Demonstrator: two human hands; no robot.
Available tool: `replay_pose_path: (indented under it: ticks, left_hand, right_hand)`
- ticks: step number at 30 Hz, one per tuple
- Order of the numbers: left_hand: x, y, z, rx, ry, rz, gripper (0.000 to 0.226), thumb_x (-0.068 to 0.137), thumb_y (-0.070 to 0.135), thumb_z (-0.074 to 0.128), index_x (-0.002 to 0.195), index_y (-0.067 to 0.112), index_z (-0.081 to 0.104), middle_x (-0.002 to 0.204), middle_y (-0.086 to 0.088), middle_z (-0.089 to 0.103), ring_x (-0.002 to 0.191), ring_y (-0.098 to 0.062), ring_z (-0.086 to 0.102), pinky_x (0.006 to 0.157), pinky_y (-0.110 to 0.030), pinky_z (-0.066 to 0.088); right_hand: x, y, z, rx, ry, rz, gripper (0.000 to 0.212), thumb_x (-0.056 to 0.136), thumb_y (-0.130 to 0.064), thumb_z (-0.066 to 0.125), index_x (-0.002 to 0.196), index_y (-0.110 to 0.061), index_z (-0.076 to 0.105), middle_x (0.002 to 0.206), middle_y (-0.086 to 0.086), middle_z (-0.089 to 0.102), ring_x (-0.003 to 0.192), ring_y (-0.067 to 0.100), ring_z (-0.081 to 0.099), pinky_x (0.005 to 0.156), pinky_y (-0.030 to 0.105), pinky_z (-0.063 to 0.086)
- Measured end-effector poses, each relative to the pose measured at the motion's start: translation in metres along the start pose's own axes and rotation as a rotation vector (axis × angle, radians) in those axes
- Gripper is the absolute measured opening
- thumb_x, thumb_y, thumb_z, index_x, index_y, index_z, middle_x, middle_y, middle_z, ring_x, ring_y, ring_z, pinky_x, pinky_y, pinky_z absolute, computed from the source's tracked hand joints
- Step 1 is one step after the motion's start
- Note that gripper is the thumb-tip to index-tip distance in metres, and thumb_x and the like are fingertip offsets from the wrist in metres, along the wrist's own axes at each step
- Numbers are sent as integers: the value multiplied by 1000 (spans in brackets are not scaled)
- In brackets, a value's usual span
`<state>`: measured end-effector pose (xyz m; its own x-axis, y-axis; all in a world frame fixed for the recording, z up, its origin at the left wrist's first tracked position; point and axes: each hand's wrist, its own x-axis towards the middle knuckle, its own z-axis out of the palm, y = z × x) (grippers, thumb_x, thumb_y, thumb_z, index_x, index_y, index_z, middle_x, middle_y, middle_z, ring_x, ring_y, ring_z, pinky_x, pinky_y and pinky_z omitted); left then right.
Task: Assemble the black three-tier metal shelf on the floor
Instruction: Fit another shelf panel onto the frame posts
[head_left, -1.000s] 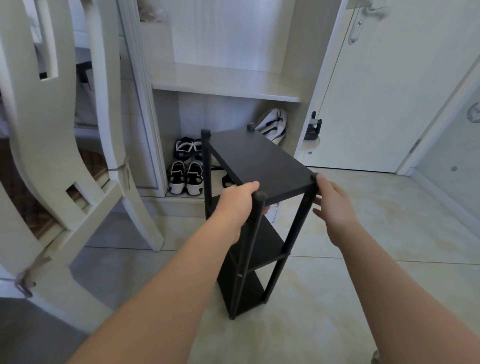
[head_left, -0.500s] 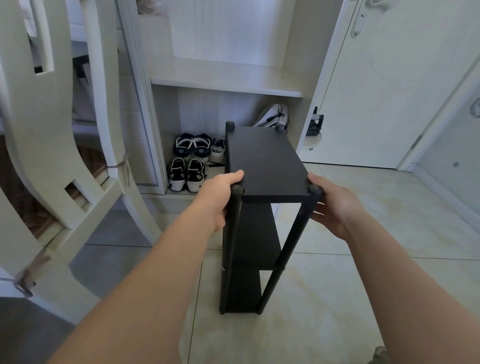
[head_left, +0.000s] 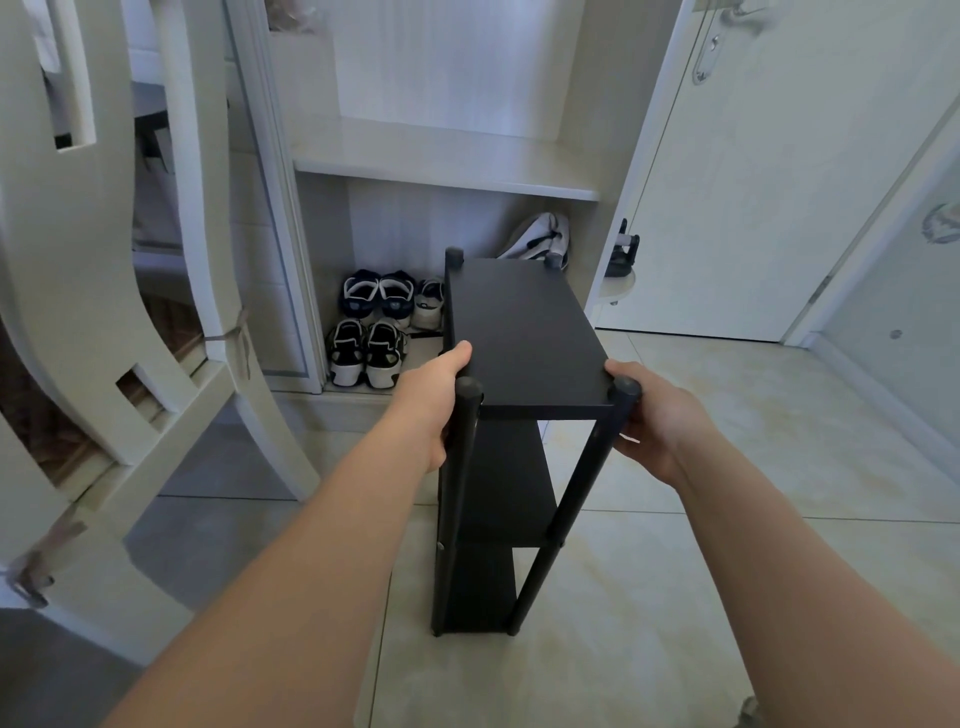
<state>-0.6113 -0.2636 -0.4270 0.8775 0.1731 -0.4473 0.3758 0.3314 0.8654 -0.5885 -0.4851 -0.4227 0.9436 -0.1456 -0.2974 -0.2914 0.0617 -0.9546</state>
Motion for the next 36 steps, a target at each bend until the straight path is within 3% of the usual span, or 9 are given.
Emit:
replay_pose_path:
  ticks: [10,15,20,28,32,36]
  left_hand:
    - [-1,3,-2,16,-3,-13,29,95,45,64,104,18,65,94,-3,68,84,-21,62,69,-34,49]
    - [-4,3,-2,14,-15,-11,30,97,43,62,109,16,65,92,-2,69,83,-20,63,67,-32,48]
    - [-3,1,-1,29,6,-14,36,96,42,63,117,14,64,100,-5,68,91,-23,63,77,-36,51]
    - [-1,1,-2,41,2,-22,35,97,41,62,119,13,62,101,-7,67,91,-24,63,73,-36,51]
    - [-2,0,-1,45,1,-36,32,98,38,60,116,12,63,89,-6,64,81,-22,61,72,-35,52]
    - [-1,0,-2,43,-4,-48,32,98,39,60,114,12,63,90,-6,65,83,-23,62,76,-37,52]
  right_hand:
    - [3,1,-3,39,-47,1,15,89,-32,75,93,-17,74,73,-2,75,78,20,67,70,34,52]
    - [4,0,-5,42,-52,10,15,89,-31,75,92,-17,74,75,-2,75,78,21,68,69,34,53]
    - [5,4,-5,61,-43,23,13,89,-27,76,92,-14,75,75,0,76,75,23,69,64,32,55]
    - [9,5,-3,27,-5,17,15,90,-27,75,95,-13,74,77,3,77,76,24,71,63,32,57]
    - [10,6,-3,23,1,33,13,89,-23,76,93,-11,72,81,7,74,75,26,69,64,33,57]
    - [10,8,-3,14,13,34,14,89,-22,75,93,-9,71,78,7,73,72,25,67,61,32,56]
